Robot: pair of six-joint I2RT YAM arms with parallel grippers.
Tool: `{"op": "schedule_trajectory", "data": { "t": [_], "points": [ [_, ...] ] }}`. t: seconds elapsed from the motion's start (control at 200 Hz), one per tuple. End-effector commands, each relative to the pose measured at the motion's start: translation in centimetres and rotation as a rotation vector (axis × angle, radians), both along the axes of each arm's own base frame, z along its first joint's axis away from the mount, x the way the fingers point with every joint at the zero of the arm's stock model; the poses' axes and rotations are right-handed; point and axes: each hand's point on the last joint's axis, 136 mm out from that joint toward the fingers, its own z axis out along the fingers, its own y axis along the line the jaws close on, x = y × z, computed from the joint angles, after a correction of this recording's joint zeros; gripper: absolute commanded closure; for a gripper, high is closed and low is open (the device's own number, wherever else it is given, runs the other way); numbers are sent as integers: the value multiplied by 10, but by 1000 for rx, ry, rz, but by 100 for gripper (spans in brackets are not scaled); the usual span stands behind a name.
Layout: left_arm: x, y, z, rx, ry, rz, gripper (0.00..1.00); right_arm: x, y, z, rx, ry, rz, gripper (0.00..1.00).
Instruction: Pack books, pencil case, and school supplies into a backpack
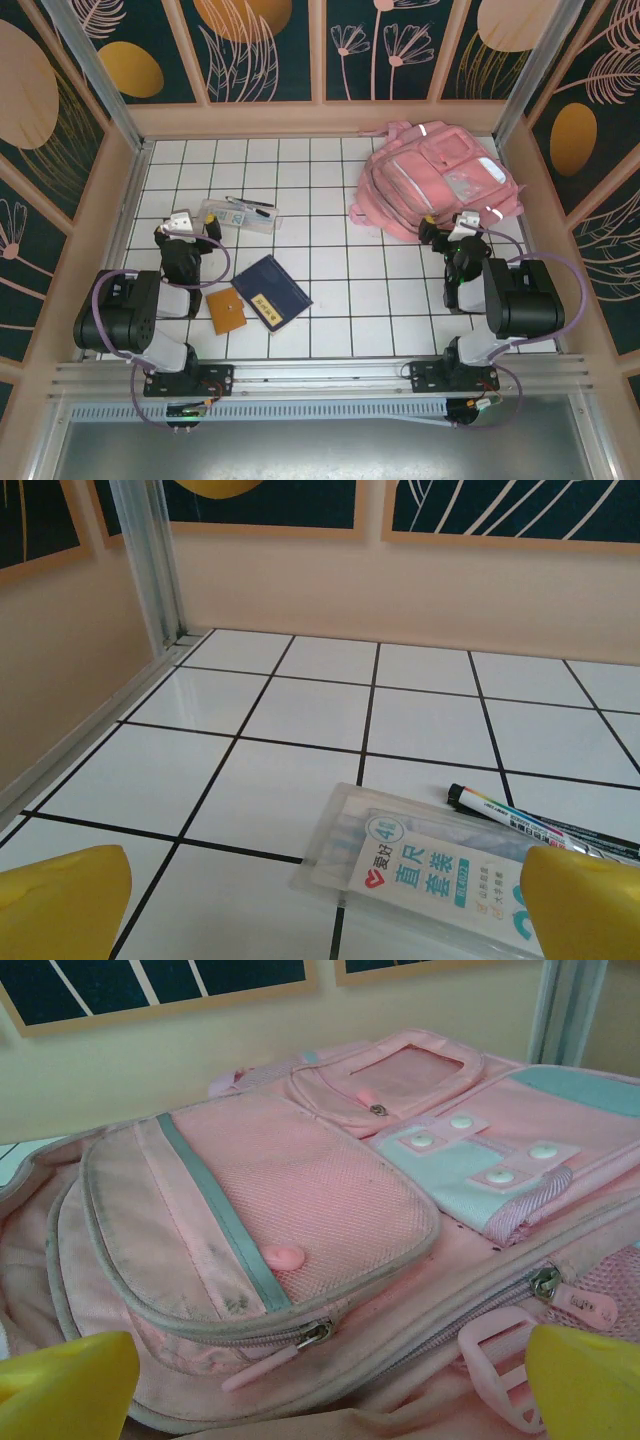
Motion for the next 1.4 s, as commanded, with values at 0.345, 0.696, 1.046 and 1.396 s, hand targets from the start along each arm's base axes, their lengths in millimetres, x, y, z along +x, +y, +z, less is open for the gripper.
{"op": "schedule_trajectory", "data": {
  "t": [0.345, 0.696, 1.046, 1.396],
  "points": [
    [5, 1, 17, 6, -55, -3, 1, 6, 0, 16, 0, -55, 1, 1],
    [5, 1, 16, 6, -55, -5, 1, 6, 1, 16, 1, -55, 2, 1],
    [5, 1, 16, 6, -54, -4, 1, 6, 1, 16, 1, -56, 3, 1],
    [1, 10, 22, -6, -72, 52, 1, 7, -2, 17, 5, -54, -12, 1]
  ]
}}
